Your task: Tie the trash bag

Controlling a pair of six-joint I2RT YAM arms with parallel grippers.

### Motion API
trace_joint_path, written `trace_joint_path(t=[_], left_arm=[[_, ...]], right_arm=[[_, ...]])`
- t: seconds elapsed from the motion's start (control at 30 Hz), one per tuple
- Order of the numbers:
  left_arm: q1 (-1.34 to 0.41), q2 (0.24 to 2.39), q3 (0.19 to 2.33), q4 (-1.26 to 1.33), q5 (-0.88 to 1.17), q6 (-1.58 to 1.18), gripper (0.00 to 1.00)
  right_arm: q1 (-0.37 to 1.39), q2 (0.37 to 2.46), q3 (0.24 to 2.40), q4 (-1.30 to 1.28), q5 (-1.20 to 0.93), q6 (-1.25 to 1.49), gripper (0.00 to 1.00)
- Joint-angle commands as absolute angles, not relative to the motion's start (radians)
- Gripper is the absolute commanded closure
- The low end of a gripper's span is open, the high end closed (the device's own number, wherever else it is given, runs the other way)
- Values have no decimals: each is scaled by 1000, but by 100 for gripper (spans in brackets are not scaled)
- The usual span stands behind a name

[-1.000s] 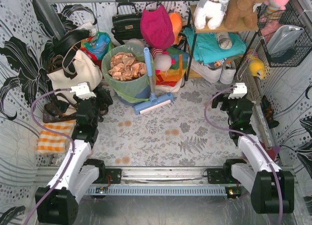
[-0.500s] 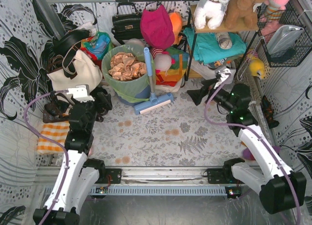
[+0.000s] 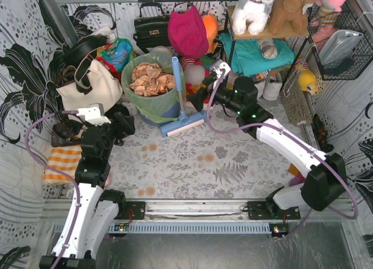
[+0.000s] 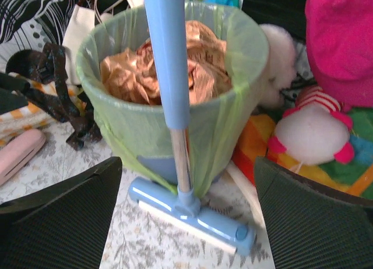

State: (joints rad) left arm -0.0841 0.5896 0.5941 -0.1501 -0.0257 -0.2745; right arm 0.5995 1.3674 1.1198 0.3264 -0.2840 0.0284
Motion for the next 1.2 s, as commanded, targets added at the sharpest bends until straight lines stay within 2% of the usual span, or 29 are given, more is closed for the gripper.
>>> trace_joint_path(t=[0.0,0.13,0.33,0.47,0.6,0.7,0.87,1.0,1.17], left_arm=[[-81,550,580,-94,-49,-289,2],[-81,553,579,-83,-49,-277,2],[-81,572,591,-89,-42,-275,2],[-81,572,588,-85,-38,-275,2],[-81,567,587,-85,-37,-275,2],[-81,564,584,-76,-34,-273,2],[-80,562,582,-76,-32,-273,2],[-80,563,581,-74,-32,-273,2],[-81,569,583,-73,-30,-273,2]], right_arm=[[632,1456,1236,420,-249,7,7],[655,1534,1295,469,-232,31,11],[674,1613,1351,506,-232,55,24],[678,1648,1370,517,-227,52,28],[678,1662,1386,509,-207,35,36],[678,1690,1390,512,-201,28,47],[678,1698,1394,514,-210,25,74],[678,1679,1391,507,-215,26,91],[678,1592,1353,472,-130,14,98]])
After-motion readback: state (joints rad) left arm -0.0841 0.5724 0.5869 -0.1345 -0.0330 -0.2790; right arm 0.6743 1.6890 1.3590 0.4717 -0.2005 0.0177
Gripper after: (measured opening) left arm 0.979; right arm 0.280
